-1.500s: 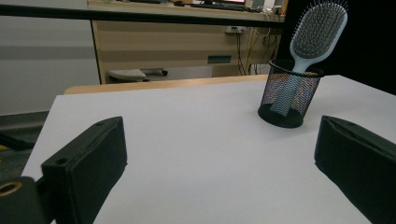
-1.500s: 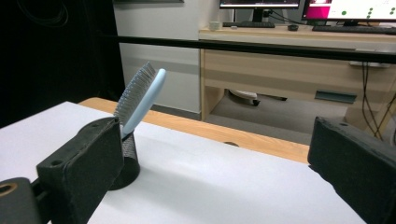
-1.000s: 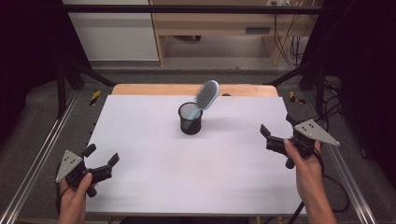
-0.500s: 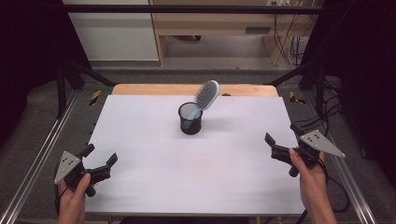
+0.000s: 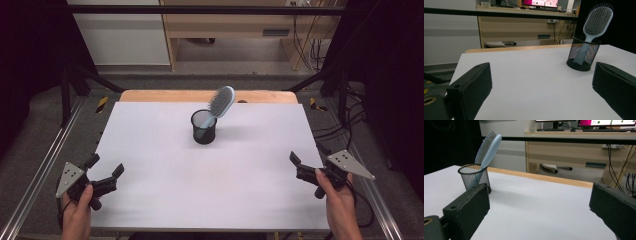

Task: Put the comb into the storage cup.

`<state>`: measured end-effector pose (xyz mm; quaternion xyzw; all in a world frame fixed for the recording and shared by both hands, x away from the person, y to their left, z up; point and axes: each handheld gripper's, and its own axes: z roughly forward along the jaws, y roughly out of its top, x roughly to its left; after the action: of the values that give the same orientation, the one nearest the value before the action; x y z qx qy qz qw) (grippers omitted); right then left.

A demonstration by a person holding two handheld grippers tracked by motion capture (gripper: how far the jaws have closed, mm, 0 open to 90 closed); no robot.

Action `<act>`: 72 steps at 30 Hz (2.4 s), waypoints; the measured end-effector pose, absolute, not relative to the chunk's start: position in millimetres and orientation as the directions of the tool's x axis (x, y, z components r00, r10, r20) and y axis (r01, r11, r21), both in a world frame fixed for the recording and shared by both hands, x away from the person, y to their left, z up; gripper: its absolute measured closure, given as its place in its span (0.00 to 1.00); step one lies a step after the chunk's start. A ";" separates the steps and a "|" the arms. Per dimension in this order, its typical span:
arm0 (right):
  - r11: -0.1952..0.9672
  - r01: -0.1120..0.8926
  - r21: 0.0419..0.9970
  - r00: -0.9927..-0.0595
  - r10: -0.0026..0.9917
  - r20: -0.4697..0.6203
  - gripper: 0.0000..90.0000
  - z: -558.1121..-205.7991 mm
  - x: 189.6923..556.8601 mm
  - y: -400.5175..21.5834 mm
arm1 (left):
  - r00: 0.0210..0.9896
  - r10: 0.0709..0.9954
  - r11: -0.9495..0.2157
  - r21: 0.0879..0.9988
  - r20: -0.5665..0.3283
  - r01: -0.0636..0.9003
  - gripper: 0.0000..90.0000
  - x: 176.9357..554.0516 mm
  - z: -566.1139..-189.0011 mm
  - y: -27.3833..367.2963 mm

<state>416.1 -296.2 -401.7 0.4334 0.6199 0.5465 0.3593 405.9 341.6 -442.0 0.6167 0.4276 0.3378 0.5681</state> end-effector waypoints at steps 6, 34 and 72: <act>0.036 0.162 0.986 -0.377 0.926 0.028 0.04 -412.4 411.9 -295.5 | 0.413 0.908 0.014 0.989 -0.074 0.148 0.03 405.9 -442.3 342.1; 0.042 0.233 0.972 -0.419 0.906 0.062 0.04 -460.5 405.3 -281.6 | 0.423 0.904 0.009 0.990 -0.068 0.141 0.03 405.6 -442.2 341.9; 0.092 0.223 0.971 -0.486 0.874 0.028 0.04 -463.6 421.4 -253.4 | 0.440 0.897 -0.008 0.991 -0.051 0.132 0.03 406.0 -442.0 337.9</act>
<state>421.4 -253.4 -463.6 0.4067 0.6740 0.5371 0.3030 406.0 337.9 -442.0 0.6264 0.4104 0.3343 0.5723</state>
